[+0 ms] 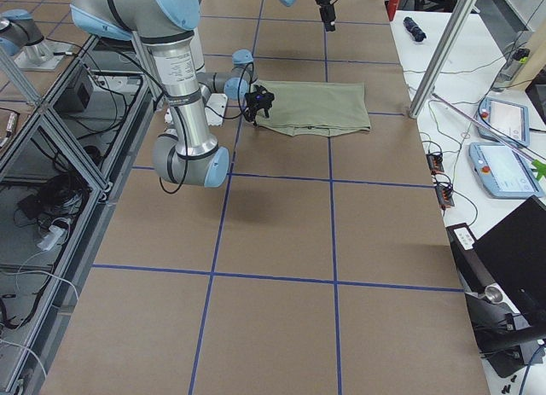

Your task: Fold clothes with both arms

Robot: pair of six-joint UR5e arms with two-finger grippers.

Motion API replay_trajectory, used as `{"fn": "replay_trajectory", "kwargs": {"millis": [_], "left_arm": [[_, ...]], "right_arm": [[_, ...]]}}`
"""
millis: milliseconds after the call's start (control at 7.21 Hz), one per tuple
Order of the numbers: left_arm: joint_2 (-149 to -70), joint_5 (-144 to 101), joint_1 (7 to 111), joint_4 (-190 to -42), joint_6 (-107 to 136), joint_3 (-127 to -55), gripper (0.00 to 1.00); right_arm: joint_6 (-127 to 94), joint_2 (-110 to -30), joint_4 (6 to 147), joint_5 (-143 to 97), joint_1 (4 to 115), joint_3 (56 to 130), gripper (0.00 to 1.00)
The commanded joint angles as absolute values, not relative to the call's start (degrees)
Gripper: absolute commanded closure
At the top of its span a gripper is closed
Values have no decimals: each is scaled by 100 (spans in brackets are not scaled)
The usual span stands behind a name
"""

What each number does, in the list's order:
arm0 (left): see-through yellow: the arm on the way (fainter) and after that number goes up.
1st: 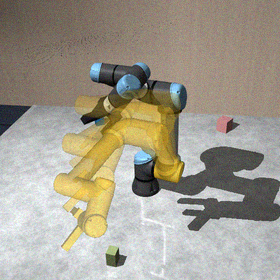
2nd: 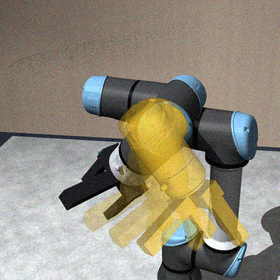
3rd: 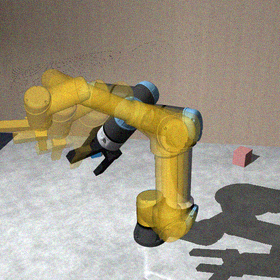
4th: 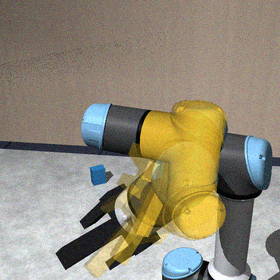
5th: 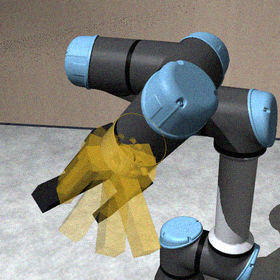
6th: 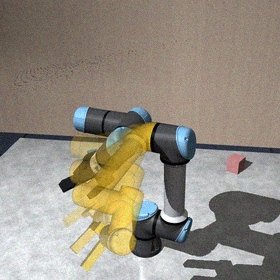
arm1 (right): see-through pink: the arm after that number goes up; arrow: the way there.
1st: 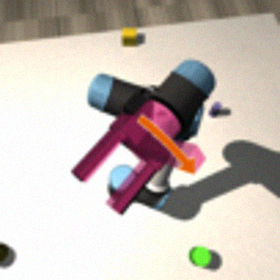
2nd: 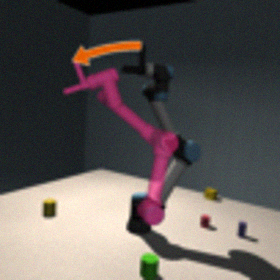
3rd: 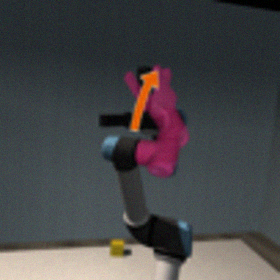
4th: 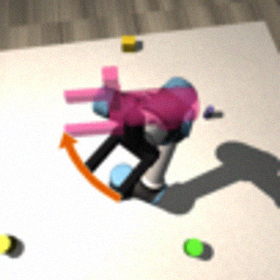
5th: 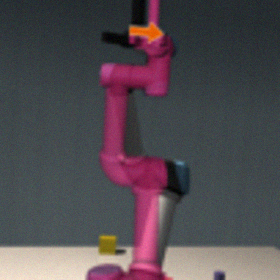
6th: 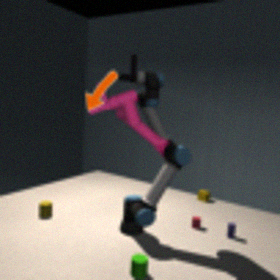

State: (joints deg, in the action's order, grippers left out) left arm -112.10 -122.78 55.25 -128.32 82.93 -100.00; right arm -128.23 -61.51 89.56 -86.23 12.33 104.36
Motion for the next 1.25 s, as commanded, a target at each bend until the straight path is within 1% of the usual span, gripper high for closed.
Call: {"fn": "replay_trajectory", "kwargs": {"millis": [0, 139, 277, 416, 971, 1110], "left_arm": [[-11206, -12278, 5528, -12832, 8297, -10002, 21], [-11206, -12278, 5537, -12832, 8297, -10002, 21], [-11206, -12278, 5537, -12832, 8297, -10011, 21], [-10997, -12261, 5520, -12832, 8288, -10098, 21], [-10960, -12278, 5520, -12832, 8305, -10195, 21], [-10977, -12287, 5493, -12832, 8697, -10326, 21]], "right_arm": [[-12823, -6152, 8947, -8631, 1230, 10406, 46], [-12832, -6144, 8947, -8631, 1239, 10406, 67], [-12832, -6135, 8939, -8640, 1248, 10406, 92], [-12806, -6135, 8938, -8648, 1257, 10406, 100], [-12771, -6091, 8947, -8956, 1485, 10555, 100], [-12788, -6160, 9008, -9008, 1503, 10860, 100]]}}
